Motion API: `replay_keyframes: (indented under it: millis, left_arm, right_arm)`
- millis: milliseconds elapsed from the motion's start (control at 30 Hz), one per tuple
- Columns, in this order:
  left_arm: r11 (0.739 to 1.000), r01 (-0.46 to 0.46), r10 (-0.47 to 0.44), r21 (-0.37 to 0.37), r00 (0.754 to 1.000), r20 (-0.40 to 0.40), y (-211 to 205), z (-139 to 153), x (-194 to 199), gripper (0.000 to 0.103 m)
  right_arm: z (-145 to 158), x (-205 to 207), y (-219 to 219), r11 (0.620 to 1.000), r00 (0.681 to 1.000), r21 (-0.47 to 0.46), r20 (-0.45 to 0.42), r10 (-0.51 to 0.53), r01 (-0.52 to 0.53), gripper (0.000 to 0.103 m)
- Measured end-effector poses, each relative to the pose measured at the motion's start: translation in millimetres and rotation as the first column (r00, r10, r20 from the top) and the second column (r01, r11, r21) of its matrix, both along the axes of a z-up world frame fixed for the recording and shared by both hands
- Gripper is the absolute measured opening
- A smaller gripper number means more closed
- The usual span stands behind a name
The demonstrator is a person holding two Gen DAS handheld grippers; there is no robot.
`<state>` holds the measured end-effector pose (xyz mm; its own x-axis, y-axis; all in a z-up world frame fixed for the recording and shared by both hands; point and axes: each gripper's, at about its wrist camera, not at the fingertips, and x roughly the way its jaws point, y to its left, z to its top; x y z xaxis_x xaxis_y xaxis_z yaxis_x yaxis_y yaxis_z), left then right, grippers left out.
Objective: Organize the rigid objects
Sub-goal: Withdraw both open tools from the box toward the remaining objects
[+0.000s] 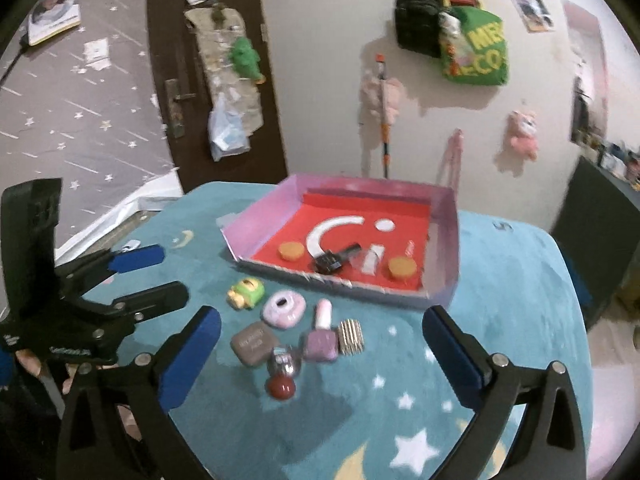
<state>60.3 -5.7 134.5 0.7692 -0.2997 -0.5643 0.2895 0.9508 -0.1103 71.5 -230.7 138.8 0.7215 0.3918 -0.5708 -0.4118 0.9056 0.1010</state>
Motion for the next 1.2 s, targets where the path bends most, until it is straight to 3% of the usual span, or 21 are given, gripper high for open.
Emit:
replay_keyframes:
  millis: [300, 633, 1200]
  left_arm:
    - [0.999, -0.032, 0.032, 0.017, 0.999, -0.021, -4, -37, -11, 0.087]
    - [0.998, -0.063, 0.062, -0.007, 0.992, -0.111, 0, -73, 6, 0.087]
    - [0.998, -0.064, 0.067, 0.024, 0.986, -0.154, -2, -87, 19, 0.087]
  right_arm:
    - [-42, -22, 2, 0.993, 0.993, -0.023, 0.032, -0.111, 0.112, 0.103]
    - [-84, -4, -3, 0.985, 0.983, 0.016, -0.069, -0.17, 0.171, 0.103]
    - [-100, 5, -2, 0.985, 0.979, -0.003, -0.114, -0.171, 0.171, 0.103]
